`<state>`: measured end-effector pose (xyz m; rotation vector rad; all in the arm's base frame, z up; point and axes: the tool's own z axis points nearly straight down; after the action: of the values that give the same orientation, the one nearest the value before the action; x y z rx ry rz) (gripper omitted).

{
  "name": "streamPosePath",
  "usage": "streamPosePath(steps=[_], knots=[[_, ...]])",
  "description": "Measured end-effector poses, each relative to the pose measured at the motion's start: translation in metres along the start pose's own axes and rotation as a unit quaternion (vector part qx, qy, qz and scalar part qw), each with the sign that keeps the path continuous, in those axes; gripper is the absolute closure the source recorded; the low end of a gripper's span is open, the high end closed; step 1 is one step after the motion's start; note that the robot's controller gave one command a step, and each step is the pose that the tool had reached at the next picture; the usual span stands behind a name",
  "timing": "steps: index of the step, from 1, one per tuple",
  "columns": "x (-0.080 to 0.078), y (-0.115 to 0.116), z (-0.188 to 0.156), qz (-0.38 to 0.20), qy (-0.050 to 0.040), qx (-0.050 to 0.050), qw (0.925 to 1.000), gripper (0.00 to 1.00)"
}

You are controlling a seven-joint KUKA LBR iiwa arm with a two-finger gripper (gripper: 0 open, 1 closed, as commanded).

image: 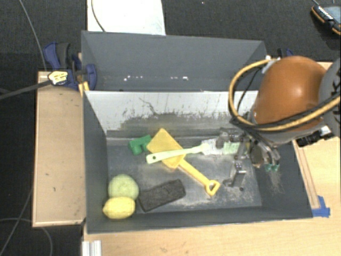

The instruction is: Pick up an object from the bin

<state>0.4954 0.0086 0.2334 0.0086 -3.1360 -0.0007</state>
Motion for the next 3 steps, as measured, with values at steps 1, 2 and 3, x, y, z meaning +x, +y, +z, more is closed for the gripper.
streamPosePath(steps=[1,2,3], knots=[[-0.002,0.000,-0.004,0.000,-0.0044,0.000,1.0000,0.00],[-0.017,0.000,0.117,0.111,-0.0060,-0.001,0.9938,0.00],[-0.014,0.002,0.143,0.124,-0.0071,-0.001,0.9922,0.00]])
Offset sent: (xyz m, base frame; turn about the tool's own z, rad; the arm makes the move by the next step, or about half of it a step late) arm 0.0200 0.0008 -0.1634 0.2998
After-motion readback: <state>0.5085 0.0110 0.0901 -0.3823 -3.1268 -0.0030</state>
